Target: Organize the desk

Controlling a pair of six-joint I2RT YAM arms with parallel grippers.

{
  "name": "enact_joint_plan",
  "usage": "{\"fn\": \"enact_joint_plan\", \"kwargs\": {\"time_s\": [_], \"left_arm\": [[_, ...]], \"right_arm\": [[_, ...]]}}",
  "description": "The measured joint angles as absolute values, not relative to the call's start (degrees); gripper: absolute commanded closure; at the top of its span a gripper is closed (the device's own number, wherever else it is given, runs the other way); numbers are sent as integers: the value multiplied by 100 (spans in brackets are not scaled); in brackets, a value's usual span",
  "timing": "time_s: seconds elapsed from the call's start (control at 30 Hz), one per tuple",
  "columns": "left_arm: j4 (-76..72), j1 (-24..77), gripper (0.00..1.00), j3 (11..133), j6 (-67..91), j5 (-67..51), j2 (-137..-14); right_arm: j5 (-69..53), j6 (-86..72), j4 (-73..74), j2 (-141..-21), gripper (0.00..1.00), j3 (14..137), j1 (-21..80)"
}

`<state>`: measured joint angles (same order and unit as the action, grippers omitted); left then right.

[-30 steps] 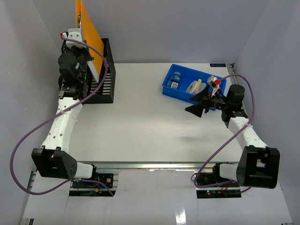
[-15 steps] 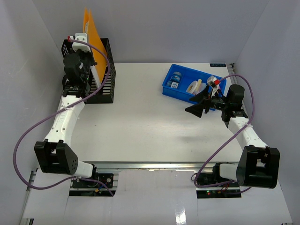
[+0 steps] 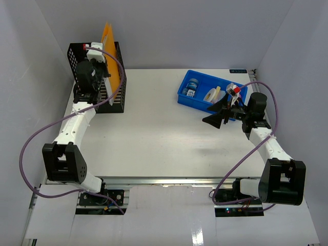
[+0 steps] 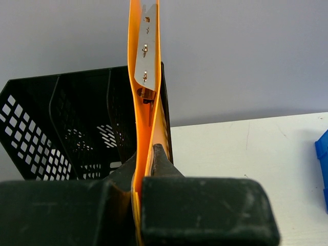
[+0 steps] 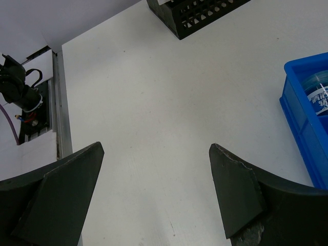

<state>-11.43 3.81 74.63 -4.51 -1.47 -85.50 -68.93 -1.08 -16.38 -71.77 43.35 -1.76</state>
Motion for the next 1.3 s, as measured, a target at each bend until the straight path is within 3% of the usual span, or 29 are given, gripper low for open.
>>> {"fn": "enact_joint_plan", "kwargs": {"time_s": [0.9,1.0,1.23,1.3], "left_arm": [[-1871,239,97,7102,-418,-207,-8921],[-1891,235,84,7030,-396,-212,-8921],[-1925,233,20,7011,-294,-215,-8918],[-1907,233,12,7011,-224,-205,-8917]], "right_arm": [[-6783,176,-1463,-7249,10,4335,-180],[-6781,184,-1463,-7251,10,4335,-183],[-6772,193,-1448,-7260,10,4335,-198],[-6762,193,-1440,-7260,10,4335,-217]]}}
